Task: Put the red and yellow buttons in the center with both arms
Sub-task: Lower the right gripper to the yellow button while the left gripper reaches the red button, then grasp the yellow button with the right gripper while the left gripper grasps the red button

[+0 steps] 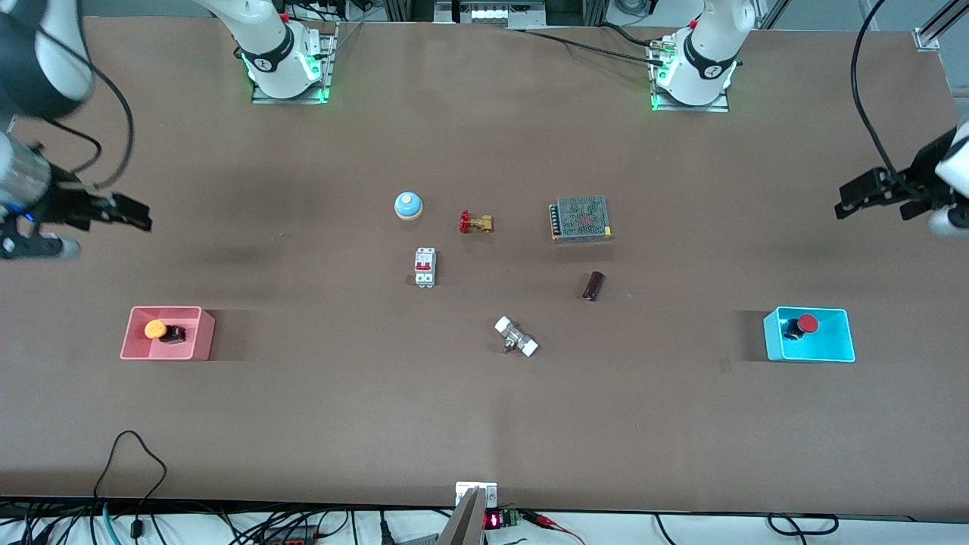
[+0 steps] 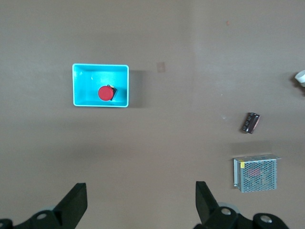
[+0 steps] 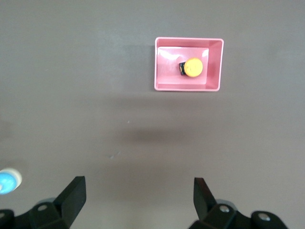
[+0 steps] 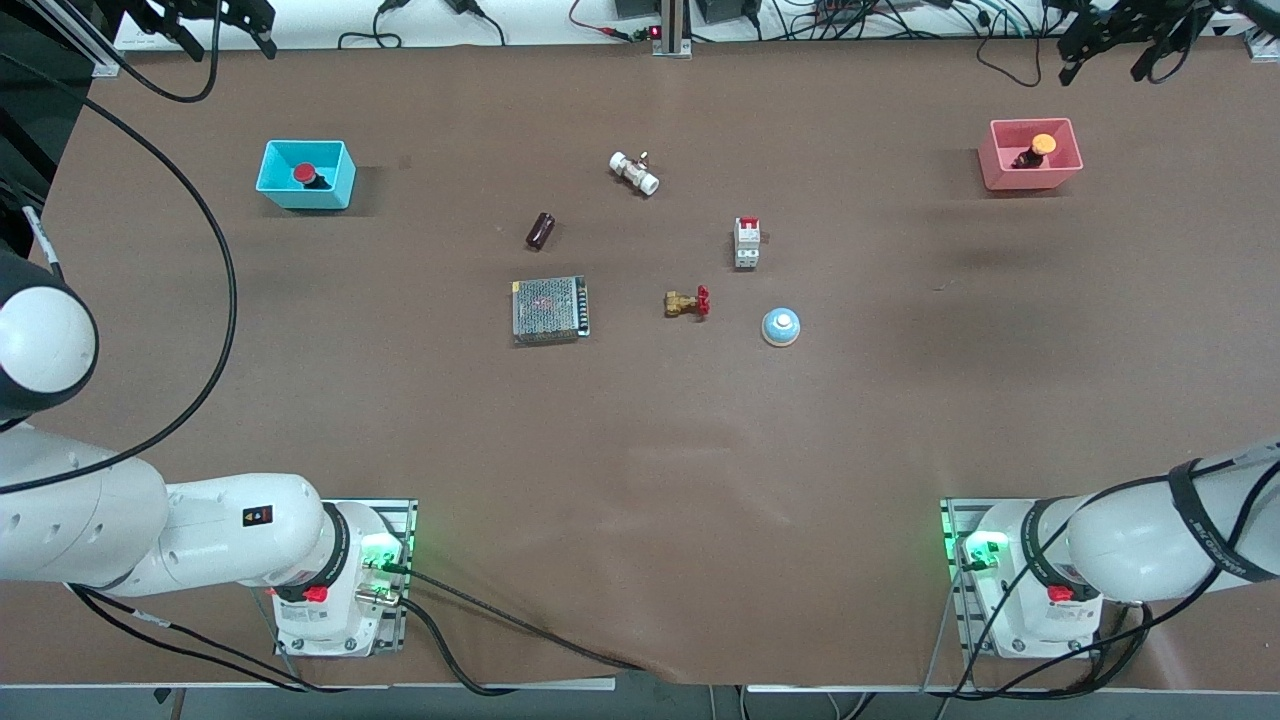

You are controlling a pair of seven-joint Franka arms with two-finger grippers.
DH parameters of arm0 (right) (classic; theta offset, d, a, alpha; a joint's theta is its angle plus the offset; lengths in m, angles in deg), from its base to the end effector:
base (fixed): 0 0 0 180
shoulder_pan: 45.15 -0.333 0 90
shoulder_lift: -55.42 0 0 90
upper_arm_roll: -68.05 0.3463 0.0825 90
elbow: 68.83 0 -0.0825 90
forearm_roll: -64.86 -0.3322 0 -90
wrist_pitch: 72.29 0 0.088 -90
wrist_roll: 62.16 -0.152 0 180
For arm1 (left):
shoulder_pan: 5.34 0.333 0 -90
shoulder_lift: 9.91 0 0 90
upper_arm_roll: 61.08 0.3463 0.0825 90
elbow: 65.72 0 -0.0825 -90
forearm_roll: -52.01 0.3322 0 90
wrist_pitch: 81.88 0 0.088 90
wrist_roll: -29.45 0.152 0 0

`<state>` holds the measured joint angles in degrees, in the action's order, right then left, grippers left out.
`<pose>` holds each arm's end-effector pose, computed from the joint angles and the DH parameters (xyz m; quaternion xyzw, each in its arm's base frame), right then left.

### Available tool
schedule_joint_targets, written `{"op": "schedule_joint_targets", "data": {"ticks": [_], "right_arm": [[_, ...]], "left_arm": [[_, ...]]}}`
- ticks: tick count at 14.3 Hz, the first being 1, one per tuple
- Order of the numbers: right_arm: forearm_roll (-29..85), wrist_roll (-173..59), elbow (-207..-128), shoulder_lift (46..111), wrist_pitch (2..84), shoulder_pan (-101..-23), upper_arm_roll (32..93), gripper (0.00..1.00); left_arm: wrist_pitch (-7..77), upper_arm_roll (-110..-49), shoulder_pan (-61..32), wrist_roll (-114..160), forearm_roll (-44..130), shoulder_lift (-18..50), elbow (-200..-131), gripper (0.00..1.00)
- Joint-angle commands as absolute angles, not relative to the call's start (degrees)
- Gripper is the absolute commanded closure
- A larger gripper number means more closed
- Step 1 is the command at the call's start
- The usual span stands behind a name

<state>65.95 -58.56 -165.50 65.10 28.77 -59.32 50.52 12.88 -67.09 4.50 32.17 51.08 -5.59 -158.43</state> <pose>0.5534 -0.0247 0.4909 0.9985 0.0053 -0.0443 0.0320 0.5288 0.0350 0.5582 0.9997 0.0106 -0.0189 0.0131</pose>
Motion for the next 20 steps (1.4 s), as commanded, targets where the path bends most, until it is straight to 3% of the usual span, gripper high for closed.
{"op": "schedule_joint_targets", "data": {"ticks": [1, 5, 12, 15, 20], "right_arm": [[66.18, -59.0, -164.89, 69.73, 32.63, -58.78, 50.65, 0.0], [65.91, -58.82, -162.88, 77.2, 40.01, -56.94, 50.56, 0.0], [65.13, -55.84, -159.1, 87.83, 47.05, -52.72, 50.65, 0.0], [58.9, -49.44, -157.25, 92.05, 48.11, -50.43, 50.65, 0.0], [58.0, -47.48, -156.1, 95.93, 53.12, -49.63, 50.65, 0.0]], "left_arm": [[14.34, -67.23, 4.94, 32.69, 52.61, 0.09, -155.73, 0.0], [19.09, -67.14, 7.65, 32.96, 56.49, 9.93, -151.51, 0.0], [28.06, -67.14, 8.37, 35.16, 61.24, 22.68, -151.15, 0.0], [32.28, -66.88, 8.98, 35.42, 61.15, 26.99, -151.07, 0.0], [34.31, -66.35, 9.86, 35.42, 62.29, 29.9, -151.07, 0.0]]}}
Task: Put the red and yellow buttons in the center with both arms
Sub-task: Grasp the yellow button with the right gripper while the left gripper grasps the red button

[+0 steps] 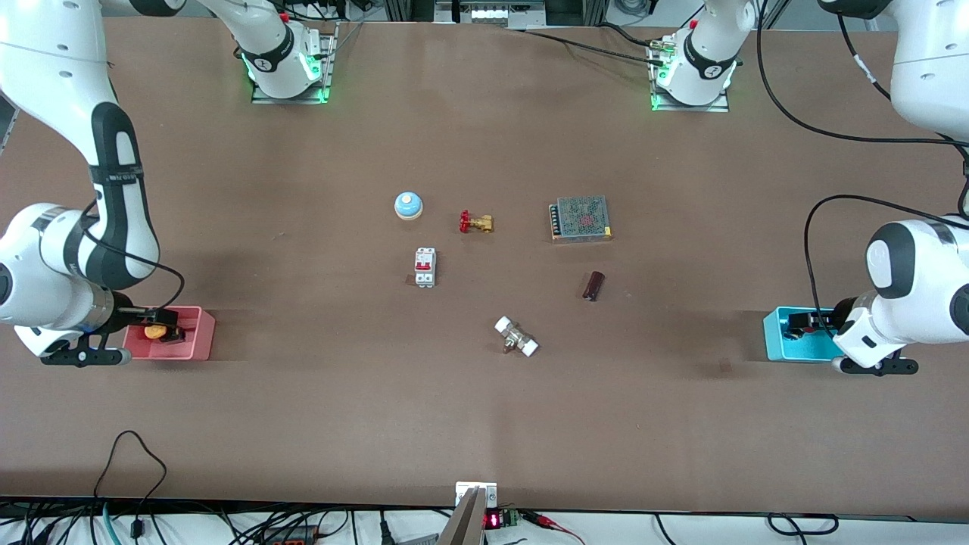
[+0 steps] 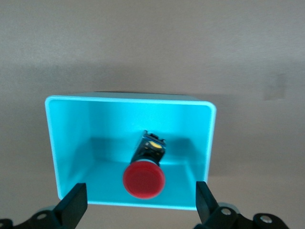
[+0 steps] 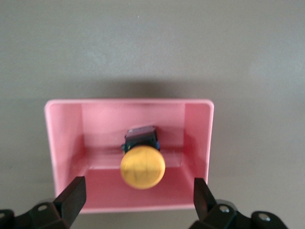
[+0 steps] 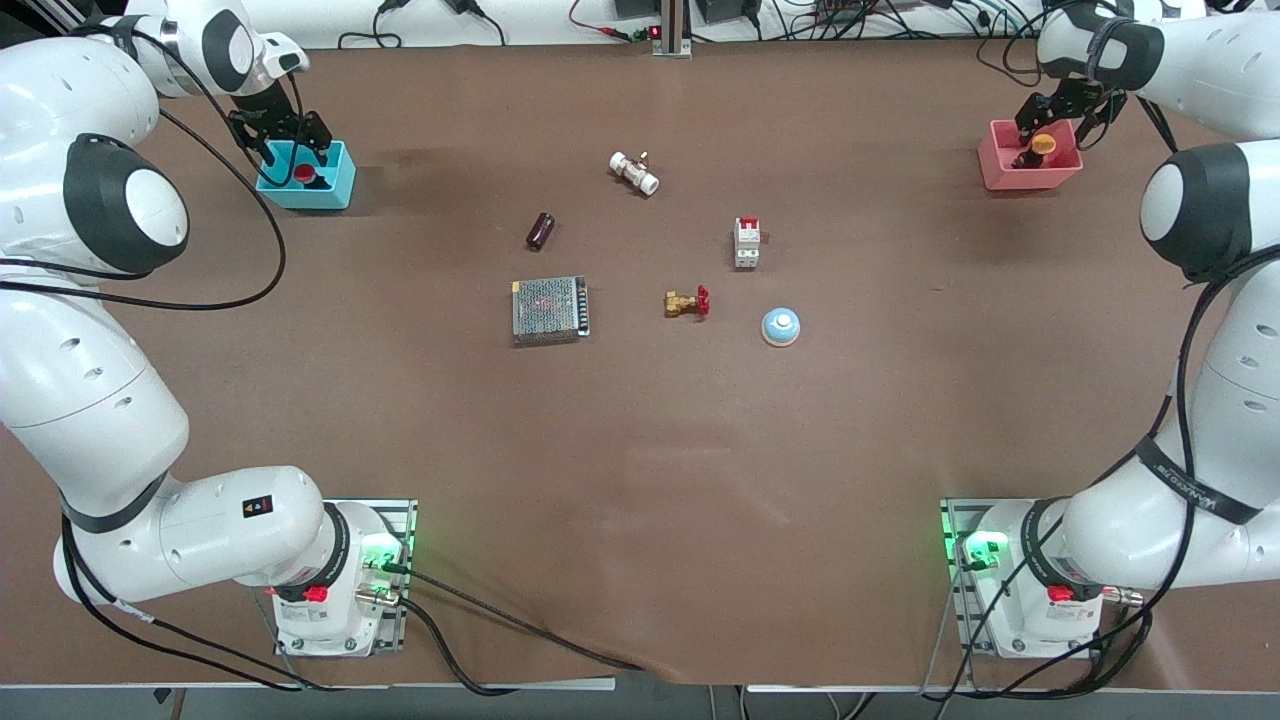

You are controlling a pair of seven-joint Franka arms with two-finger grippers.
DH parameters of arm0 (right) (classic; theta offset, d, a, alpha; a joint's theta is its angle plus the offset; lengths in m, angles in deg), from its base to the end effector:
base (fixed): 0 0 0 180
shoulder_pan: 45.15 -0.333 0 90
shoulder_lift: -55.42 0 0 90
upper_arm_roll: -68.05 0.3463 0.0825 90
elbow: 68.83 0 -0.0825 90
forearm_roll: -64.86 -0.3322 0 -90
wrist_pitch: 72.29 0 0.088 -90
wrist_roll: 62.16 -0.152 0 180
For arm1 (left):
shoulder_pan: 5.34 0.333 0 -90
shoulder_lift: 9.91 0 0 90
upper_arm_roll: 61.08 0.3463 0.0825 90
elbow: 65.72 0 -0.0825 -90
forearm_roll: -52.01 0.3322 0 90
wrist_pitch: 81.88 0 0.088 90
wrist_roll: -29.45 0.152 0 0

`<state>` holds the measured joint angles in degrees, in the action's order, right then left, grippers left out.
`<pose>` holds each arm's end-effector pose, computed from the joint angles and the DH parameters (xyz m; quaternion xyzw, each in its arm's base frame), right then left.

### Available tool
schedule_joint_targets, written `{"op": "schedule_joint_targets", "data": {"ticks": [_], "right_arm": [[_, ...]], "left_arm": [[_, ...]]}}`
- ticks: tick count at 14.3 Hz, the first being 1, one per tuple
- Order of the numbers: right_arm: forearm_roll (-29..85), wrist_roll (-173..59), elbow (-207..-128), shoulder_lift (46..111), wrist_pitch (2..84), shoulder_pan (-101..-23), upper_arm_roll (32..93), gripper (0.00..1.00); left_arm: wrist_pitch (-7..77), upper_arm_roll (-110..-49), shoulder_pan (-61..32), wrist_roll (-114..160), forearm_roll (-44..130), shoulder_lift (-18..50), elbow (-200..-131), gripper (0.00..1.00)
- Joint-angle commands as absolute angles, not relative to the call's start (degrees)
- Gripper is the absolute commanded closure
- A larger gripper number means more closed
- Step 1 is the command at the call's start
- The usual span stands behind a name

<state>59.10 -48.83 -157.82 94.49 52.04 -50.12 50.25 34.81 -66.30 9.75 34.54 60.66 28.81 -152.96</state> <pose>0.6655 -0.1106 0.2687 0.9983 0.0064 -0.0282 0.0515 0.6473 0.1365 0.2606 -0.9962 -0.0101 0.0827 0.0248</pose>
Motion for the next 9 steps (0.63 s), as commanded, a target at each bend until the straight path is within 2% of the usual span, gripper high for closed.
{"op": "schedule_joint_targets", "data": {"ticks": [1, 2, 4, 7, 9], "right_arm": [[58.0, -47.48, -156.1, 96.28, 53.3, -49.63, 50.65, 0.0], [58.0, -47.57, -156.02, 96.55, 53.3, -49.63, 50.74, 0.0], [57.22, -47.49, -156.02, 97.86, 53.39, -49.55, 50.74, 0.0], [55.98, -47.22, -156.02, 98.39, 53.39, -49.55, 50.74, 0.0], [55.98, -46.7, -156.02, 99.01, 54.52, -49.55, 50.74, 0.0]], "left_arm": [[34.31, -66.35, 9.86, 35.42, 62.21, 30.34, -151.06, 0.0], [34.31, -66.35, 9.86, 35.34, 62.12, 30.61, -151.06, 0.0], [34.31, -66.35, 9.86, 35.34, 62.03, 30.61, -151.07, 0.11], [34.31, -66.35, 9.86, 34.63, 62.03, 30.61, -151.15, 0.42], [34.31, -66.35, 9.77, 34.54, 61.95, 30.61, -151.15, 0.57]]}}
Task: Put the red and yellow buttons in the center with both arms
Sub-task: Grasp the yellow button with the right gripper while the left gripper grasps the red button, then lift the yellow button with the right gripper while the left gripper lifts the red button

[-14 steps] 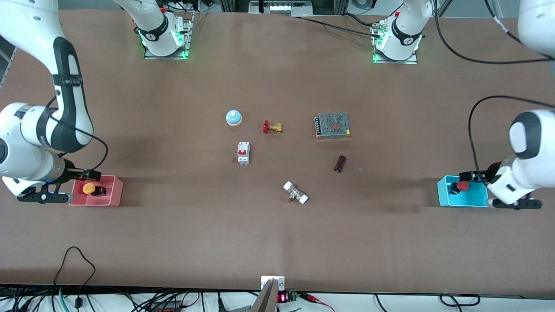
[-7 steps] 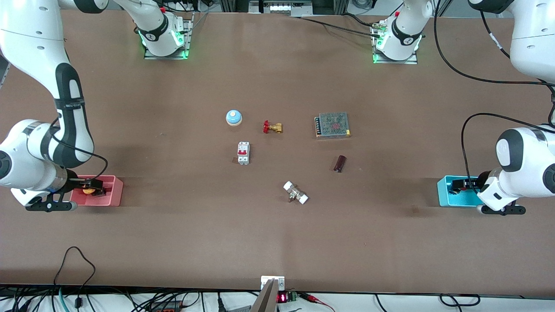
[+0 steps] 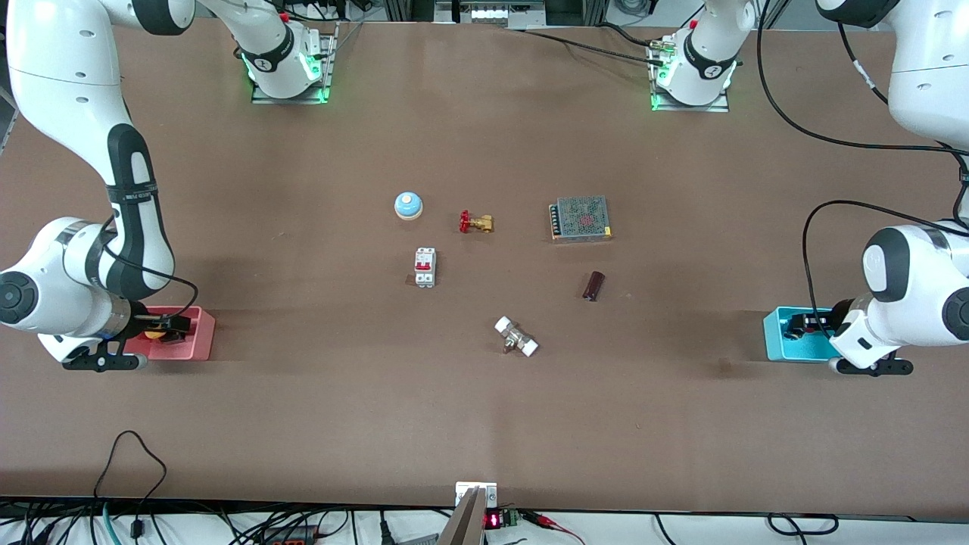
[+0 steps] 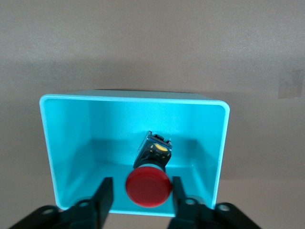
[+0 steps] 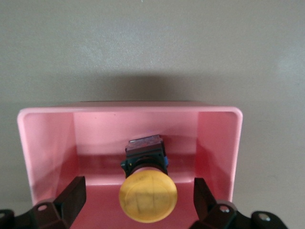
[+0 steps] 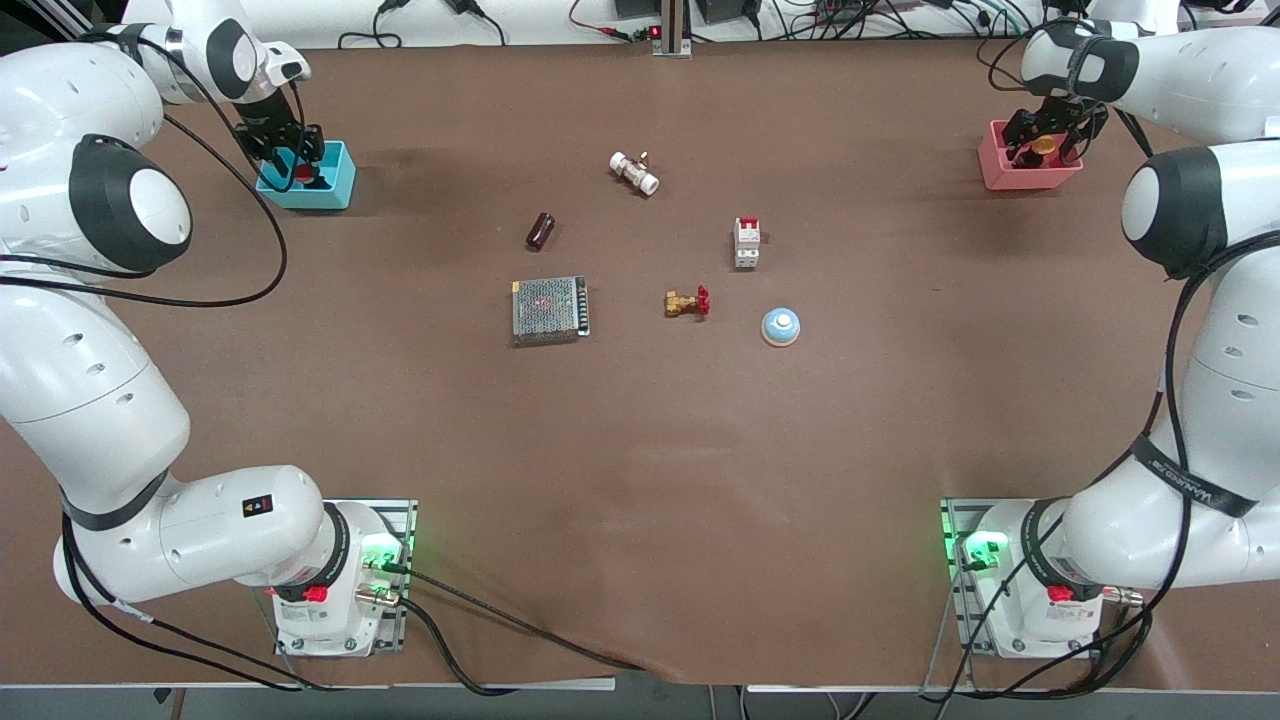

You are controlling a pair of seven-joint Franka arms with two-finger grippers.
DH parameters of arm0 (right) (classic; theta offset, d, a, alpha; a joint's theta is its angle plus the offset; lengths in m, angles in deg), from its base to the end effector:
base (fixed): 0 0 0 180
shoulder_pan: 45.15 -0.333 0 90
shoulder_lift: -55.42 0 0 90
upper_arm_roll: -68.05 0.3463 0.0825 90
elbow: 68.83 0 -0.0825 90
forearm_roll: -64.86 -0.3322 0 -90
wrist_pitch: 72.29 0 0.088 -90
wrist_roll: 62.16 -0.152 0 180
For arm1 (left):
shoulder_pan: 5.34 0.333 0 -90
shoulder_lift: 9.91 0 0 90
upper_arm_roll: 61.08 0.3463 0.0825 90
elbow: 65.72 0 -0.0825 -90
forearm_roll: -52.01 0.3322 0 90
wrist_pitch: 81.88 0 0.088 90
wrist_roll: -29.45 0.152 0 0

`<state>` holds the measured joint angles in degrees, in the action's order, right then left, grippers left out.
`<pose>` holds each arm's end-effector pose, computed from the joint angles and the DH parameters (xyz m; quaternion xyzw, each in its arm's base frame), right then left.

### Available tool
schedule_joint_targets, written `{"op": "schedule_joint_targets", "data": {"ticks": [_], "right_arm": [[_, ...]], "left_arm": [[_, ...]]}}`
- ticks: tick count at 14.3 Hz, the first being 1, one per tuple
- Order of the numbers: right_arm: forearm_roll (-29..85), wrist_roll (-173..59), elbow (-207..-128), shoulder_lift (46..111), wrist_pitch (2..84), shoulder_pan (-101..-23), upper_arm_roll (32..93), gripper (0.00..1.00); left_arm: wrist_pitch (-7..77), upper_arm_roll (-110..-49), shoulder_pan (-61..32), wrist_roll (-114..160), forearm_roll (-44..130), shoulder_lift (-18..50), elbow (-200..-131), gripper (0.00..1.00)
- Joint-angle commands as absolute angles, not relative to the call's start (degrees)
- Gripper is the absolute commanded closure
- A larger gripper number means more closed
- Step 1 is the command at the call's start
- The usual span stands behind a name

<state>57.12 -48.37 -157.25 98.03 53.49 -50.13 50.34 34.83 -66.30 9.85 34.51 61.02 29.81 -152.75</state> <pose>0.6681 -0.1079 0.2337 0.9983 0.0037 -0.0383 0.0436 0.6468 0.1382 0.2505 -0.9956 -0.0093 0.0895 0.0256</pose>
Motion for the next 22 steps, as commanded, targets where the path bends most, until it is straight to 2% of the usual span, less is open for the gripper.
{"op": "schedule_joint_targets", "data": {"ticks": [1, 4, 9, 11, 14, 16, 19, 22], "right_arm": [[55.89, -45.39, -156.1, 99.18, 55.75, -49.37, 50.74, 0.0], [55.81, -45.29, -156.02, 99.54, 56.11, -48.93, 50.83, 0.0], [54.75, -45.46, -156.1, 99.63, 56.11, -48.93, 50.83, 0.01], [54.75, -45.38, -156.1, 99.8, 56.11, -49.02, 50.83, 0.15], [54.75, -45.02, -156.02, 99.89, 56.11, -49.02, 50.83, 0.44], [54.75, -44.94, -156.02, 99.8, 56.03, -49.02, 50.83, 0.55], [54.84, -44.94, -155.67, 99.28, 55.32, -49.28, 50.74, 0.64], [54.93, -44.59, -153.83, 98.66, 52.52, -49.02, 50.74, 0.64]], "left_arm": [[34.31, -66.35, 9.69, 34.54, 61.95, 30.61, -151.15, 0.64], [34.22, -66.35, 9.51, 34.46, 61.77, 30.35, -151.07, 0.77], [33.34, -66.35, 9.6, 34.72, 62.38, 27.19, -149.22, 0.82], [32.47, -66.44, 9.51, 34.55, 62.38, 24.91, -149.13, 0.82], [28.35, -67.14, 9.25, 34.2, 62.38, 21.48, -149.22, 0.82], [26.41, -67.67, 8.37, 31.49, 62.03, 20.42, -149.39, 0.82], [25.87, -70.82, 7.84, 25.95, 61.42, 20.68, -150.09, 0.84], [25.96, -75.13, 7.67, 19.71, 59.76, 22.17, -150.89, 0.84]]}}
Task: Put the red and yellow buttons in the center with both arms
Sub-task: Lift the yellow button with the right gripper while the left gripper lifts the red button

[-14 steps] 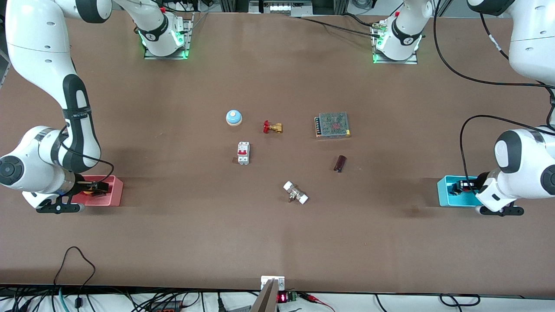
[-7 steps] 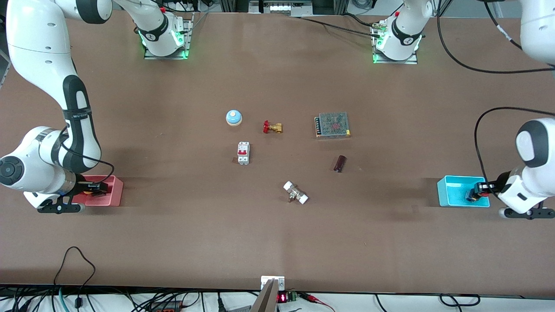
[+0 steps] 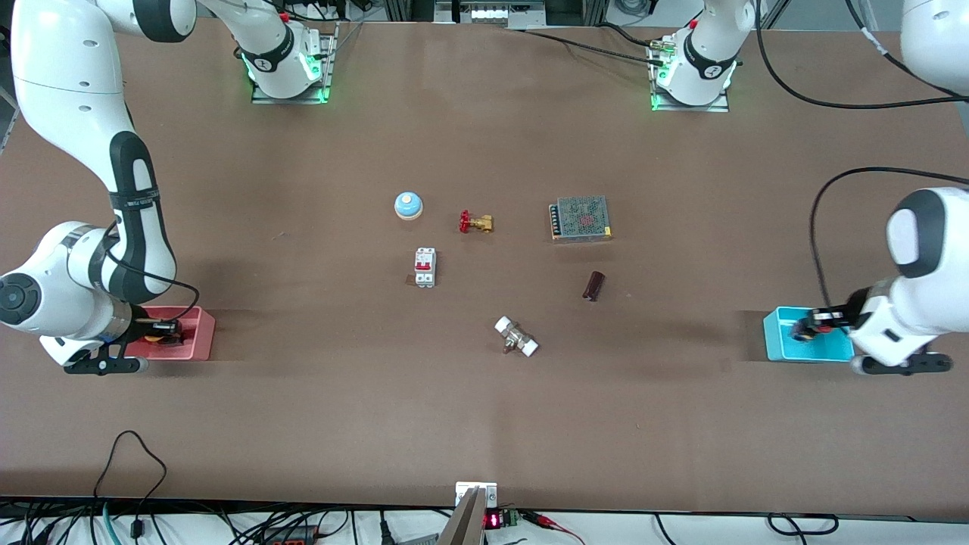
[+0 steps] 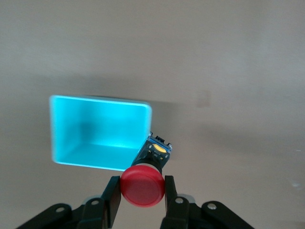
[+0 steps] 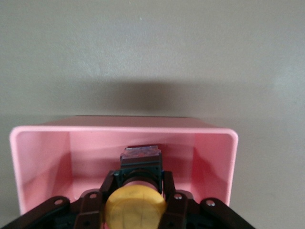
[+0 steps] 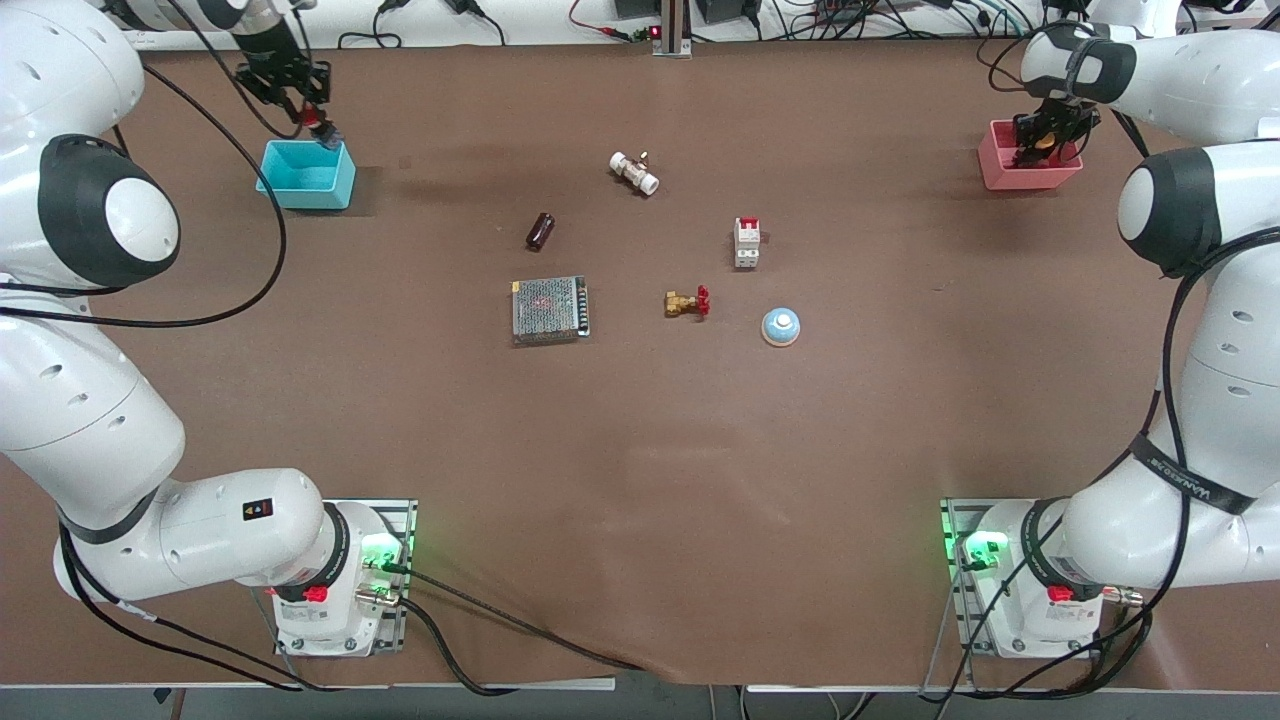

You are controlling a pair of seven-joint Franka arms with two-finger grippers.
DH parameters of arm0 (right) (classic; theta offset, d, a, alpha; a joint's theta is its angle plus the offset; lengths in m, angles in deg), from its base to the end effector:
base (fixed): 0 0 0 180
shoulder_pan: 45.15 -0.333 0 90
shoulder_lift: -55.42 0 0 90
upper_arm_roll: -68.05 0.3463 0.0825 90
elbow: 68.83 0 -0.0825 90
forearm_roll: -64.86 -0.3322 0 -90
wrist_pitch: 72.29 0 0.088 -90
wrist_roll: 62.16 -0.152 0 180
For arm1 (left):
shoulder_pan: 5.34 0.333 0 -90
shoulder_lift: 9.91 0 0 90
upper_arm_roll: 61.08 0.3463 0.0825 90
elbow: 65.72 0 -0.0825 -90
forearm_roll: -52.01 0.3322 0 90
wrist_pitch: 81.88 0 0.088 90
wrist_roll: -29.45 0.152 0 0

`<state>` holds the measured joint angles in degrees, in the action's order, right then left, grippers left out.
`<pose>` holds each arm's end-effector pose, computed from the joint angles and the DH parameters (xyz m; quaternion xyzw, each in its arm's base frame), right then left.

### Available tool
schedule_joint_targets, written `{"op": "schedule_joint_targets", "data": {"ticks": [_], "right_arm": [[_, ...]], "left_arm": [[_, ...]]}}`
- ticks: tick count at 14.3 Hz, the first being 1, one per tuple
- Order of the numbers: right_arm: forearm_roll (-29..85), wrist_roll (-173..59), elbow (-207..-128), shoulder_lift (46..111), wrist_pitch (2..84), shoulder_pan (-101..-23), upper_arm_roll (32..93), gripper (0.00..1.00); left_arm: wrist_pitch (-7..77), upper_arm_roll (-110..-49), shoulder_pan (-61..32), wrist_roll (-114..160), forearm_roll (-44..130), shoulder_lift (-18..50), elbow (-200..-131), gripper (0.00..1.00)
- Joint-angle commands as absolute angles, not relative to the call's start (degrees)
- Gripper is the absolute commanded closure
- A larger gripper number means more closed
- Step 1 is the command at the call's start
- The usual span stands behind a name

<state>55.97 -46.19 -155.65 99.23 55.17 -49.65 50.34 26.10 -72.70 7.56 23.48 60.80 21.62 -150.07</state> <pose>0.6786 -0.1122 0.2328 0.9988 0.0158 -0.0196 0.0419 0.6510 0.0542 0.3568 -0.9968 -0.0461 0.0620 0.0203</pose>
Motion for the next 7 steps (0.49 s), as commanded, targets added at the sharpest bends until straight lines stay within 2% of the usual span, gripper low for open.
{"op": "schedule_joint_targets", "data": {"ticks": [1, 3, 7], "right_arm": [[54.84, -44.58, -152.77, 98.75, 51.03, -49.11, 50.65, 0.64], [55.27, -44.58, -150.75, 97.27, 47.26, -49.19, 50.65, 0.64], [55.45, -45.29, -146.8, 90.41, 34.17, -51.47, 50.83, 0.63]], "left_arm": [[26.22, -75.93, 7.32, 18.04, 59.31, 22.35, -151.5, 0.84], [26.48, -76.46, 5.13, 14.87, 58.7, 22.96, -152.55, 0.84], [27.63, -76.46, 0.02, 7.31, 58.43, 24.54, -153.52, 0.84]]}}
